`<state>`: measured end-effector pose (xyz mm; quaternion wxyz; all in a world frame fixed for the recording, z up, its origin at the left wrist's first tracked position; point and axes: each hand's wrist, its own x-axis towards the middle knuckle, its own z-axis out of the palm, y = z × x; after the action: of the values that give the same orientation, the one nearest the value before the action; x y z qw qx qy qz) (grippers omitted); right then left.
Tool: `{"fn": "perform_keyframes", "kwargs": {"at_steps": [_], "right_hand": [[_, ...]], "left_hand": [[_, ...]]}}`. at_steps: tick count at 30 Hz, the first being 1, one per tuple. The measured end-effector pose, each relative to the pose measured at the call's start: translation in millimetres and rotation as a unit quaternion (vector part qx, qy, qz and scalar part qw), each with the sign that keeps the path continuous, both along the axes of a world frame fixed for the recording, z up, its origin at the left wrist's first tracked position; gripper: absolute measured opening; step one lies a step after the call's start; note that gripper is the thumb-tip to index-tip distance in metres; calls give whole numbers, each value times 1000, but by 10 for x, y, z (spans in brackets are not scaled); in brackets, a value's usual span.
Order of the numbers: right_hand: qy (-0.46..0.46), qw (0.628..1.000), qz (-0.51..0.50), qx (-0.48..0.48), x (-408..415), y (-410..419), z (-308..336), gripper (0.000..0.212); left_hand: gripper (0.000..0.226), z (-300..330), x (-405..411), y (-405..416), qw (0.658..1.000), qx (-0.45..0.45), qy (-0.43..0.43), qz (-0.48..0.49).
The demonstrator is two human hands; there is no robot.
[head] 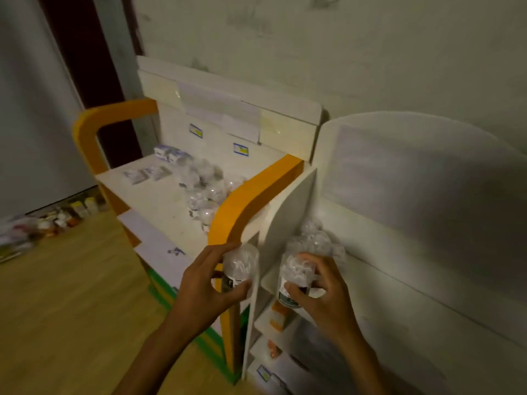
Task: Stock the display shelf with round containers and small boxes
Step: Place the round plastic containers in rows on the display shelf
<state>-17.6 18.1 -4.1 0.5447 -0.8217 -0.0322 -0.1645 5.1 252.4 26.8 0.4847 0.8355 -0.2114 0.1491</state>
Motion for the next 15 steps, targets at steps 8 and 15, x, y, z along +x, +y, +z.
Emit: {"fn": "perform_keyframes", "kwargs": {"at_steps": [8,15], "right_hand": [[1,997,81,12,371,1622,-79,45],[8,994,107,14,874,2552,-143,49]], "left_hand": [[62,-67,106,1596,997,4,21,74],[63,-183,463,2552,993,16,29,112]]}}
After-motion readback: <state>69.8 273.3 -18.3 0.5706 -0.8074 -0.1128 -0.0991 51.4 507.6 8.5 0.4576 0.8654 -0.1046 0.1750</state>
